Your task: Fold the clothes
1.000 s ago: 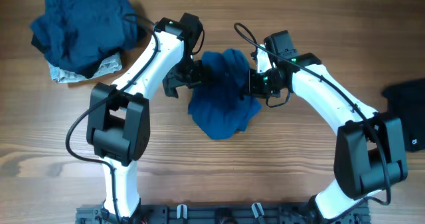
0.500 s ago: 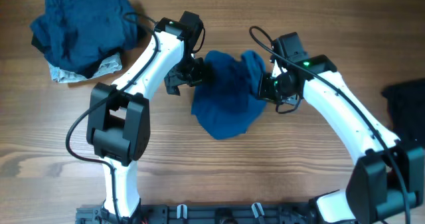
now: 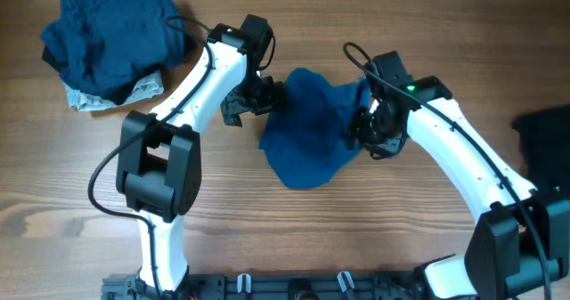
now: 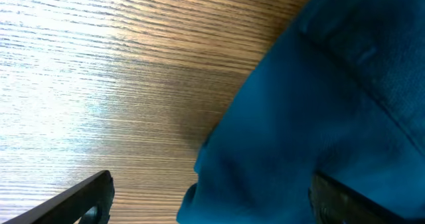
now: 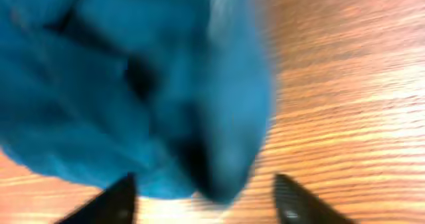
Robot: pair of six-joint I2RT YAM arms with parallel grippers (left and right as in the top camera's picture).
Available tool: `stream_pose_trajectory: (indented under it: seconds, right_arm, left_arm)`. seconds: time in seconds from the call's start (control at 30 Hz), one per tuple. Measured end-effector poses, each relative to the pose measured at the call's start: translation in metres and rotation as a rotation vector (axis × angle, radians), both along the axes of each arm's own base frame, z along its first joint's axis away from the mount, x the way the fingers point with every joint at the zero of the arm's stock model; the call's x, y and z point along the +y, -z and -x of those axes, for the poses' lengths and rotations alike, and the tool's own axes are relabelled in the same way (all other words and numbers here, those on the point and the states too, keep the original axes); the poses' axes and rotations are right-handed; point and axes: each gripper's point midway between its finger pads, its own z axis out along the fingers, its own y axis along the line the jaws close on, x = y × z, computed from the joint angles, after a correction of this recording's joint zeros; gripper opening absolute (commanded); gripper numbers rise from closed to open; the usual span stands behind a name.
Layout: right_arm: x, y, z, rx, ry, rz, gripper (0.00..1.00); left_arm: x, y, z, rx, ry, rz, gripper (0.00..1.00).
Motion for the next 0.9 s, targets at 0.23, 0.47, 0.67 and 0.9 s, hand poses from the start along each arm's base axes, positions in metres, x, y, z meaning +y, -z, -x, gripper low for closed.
stream_pose_trajectory:
  seconds: [0.23,0.47,0.67,0.9]
  right_arm:
    - [0.031,-0.003,0.011,0.013,-0.071,-0.077,0.74]
    - [0.035,-0.006,-0.014,-0.125,-0.189,-0.069,0.71]
    - [0.031,-0.004,-0.020,-0.199,-0.392,-0.015,0.69]
    - [0.029,0.003,-0.025,-0.249,-0.589,0.033,0.66]
  left_arm:
    - [0.000,0.000,0.000,0.000,0.000,0.000,0.93]
    - [0.000,0.000,0.000,0.000,0.000,0.000,0.95]
    - [0.000,0.000,0.000,0.000,0.000,0.000,0.95]
    - [0.012,0.000,-0.002,0.015,-0.031,-0.004,0.95]
